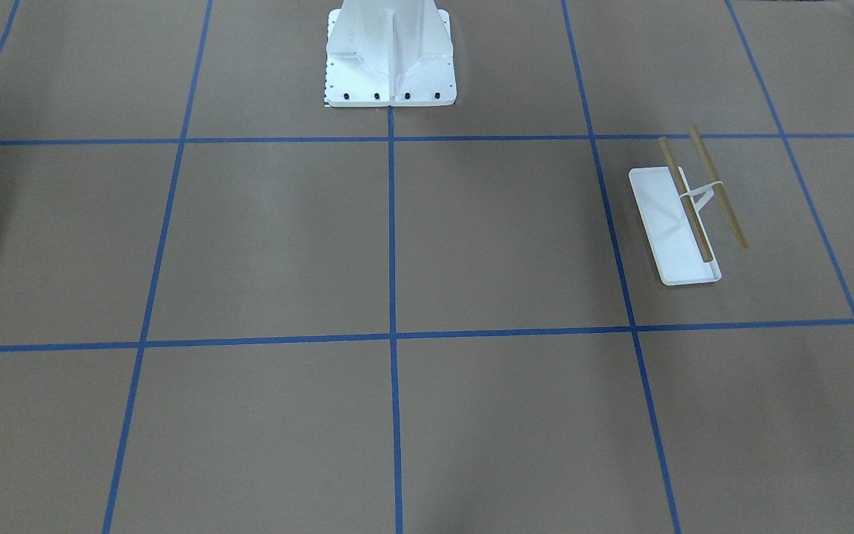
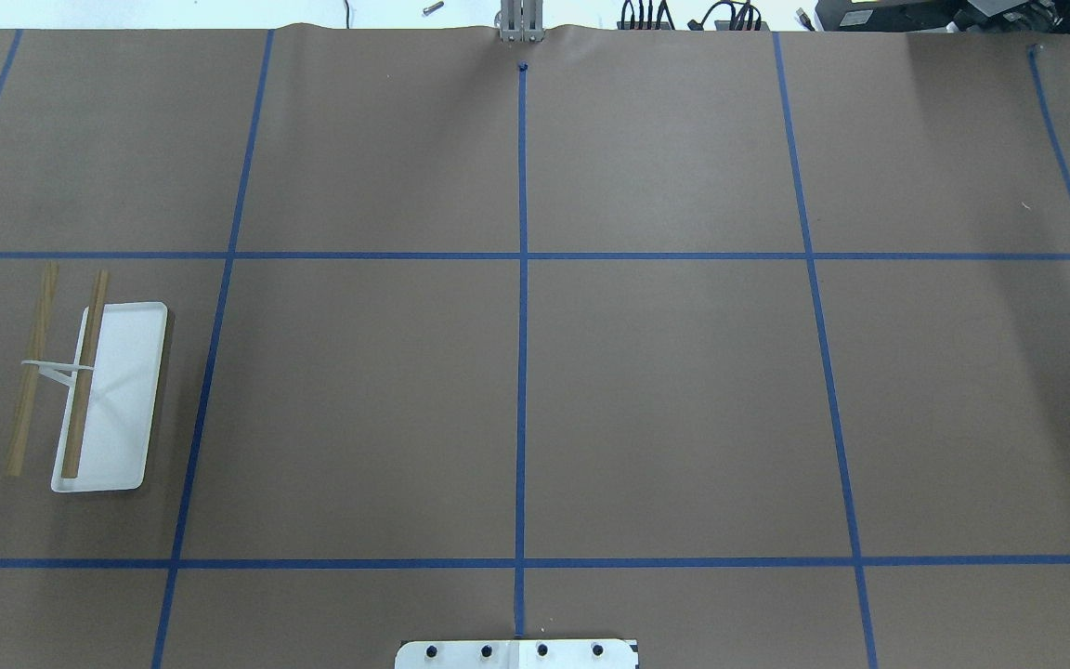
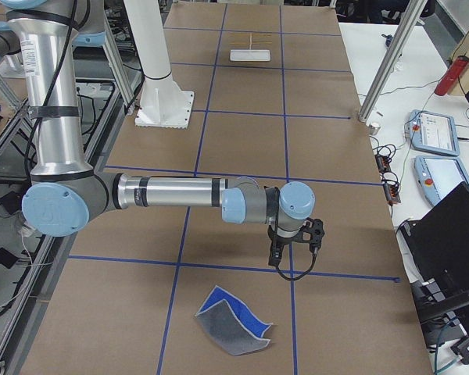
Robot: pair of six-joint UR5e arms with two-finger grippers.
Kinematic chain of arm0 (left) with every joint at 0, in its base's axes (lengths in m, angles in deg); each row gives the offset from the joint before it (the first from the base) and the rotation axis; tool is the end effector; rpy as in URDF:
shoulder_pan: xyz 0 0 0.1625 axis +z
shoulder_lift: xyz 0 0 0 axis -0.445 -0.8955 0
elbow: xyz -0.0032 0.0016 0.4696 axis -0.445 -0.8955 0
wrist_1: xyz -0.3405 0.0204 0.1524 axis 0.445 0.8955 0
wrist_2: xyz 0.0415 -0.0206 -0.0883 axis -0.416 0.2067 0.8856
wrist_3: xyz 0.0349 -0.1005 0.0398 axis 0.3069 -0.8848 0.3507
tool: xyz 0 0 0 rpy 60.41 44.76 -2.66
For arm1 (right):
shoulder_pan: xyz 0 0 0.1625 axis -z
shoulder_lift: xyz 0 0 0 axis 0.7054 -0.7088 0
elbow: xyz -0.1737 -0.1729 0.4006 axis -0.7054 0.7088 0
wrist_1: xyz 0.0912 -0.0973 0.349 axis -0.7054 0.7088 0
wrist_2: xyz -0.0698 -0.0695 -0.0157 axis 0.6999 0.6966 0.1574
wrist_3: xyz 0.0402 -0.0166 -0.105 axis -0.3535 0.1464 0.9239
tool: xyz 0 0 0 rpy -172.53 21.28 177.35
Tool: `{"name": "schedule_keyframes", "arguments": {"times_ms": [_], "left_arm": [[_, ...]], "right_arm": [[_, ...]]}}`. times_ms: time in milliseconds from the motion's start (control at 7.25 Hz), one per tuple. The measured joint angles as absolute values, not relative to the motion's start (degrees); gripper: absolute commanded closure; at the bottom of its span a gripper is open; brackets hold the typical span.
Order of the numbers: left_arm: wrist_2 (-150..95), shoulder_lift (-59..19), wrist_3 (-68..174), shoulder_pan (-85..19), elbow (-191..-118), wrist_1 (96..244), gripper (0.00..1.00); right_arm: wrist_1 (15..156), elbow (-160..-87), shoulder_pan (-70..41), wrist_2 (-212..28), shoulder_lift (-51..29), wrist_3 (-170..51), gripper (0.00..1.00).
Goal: Hang towel on rack
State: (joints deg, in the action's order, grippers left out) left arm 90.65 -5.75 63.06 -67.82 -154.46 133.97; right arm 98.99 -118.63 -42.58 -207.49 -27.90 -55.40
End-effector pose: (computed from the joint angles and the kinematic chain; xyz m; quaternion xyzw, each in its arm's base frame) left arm -0.0824 -0.4809 0.6725 -0.0293 0.4198 -0.0833 0.9033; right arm 0.0273 -0.4805 0.6972 -0.0477 -0.4053 0.0776 0.9096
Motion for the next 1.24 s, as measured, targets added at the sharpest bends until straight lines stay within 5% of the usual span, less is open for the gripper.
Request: {"name": "schedule_keyframes", "arguments": {"times_ms": [1241], "left_arm": [[90.6, -6.0, 63.1, -67.7, -154.2, 134.2, 0.01]], "right_arm": [[98.7, -118.8, -42.6, -206.5, -27.6, -54.7, 0.00]]}}
